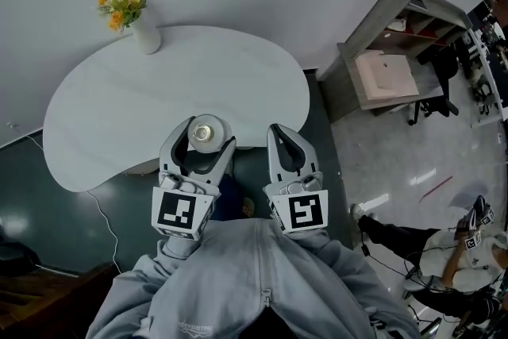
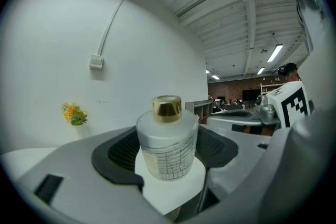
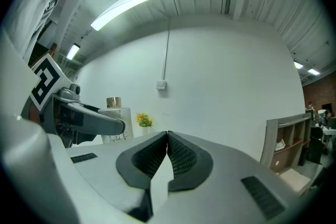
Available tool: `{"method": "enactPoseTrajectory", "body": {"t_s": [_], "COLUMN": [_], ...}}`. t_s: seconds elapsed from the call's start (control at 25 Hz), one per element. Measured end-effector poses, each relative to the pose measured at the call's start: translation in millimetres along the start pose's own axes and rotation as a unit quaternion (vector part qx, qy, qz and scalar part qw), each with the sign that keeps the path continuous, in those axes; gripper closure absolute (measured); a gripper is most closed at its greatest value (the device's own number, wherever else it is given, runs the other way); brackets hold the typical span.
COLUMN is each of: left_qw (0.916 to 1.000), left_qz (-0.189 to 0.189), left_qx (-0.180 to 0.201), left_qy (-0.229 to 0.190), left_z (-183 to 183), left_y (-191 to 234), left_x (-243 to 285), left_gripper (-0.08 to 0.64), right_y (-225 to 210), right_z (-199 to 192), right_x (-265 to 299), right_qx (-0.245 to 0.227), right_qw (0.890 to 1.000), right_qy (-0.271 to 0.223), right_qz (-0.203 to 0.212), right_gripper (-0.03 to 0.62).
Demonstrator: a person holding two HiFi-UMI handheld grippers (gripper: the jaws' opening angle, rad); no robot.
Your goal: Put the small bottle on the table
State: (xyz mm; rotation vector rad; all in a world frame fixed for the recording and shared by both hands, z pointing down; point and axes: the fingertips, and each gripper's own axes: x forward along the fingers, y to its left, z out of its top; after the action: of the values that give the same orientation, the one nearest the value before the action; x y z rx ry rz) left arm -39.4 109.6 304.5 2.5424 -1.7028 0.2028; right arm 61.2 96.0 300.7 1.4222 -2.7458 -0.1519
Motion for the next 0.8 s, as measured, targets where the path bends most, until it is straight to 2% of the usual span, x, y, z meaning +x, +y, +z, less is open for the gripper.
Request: {"method": "enactPoseTrajectory", "body": {"t_s": [0.12,0.2,0.4,0.8], "left_qw": [1.0000,0.9998,0.9996,0.9973], "left_qz": [-0.006,-0.009,-0.022,-0.070], "left_qx": [-0.003,-0.006,0.008,0.017], "left_qy": [-0.005,-0.016,-0.018,-0.016], "left_z": [2,7,17,27], "left_y": [16,27,56,104], "left_x": [22,38,79,151], "left_gripper": [0.230,0.230,0.230,0.230], "right_y": [-6,-10,-23,-48], "right_z": [-1,3,6,2], "right_x": [24,42,88,165], "right_qx": [-0.005,0.009,0.014,0.018], "right_qw": [1.000,1.000,1.000,0.999], "right_qy": [-0.001,-0.006,-0.009,-0.001], "right_qz": [-0.002,-0.006,-0.012,-0.047], "right_gripper": [0.565,0.565,0.566,0.565]}}
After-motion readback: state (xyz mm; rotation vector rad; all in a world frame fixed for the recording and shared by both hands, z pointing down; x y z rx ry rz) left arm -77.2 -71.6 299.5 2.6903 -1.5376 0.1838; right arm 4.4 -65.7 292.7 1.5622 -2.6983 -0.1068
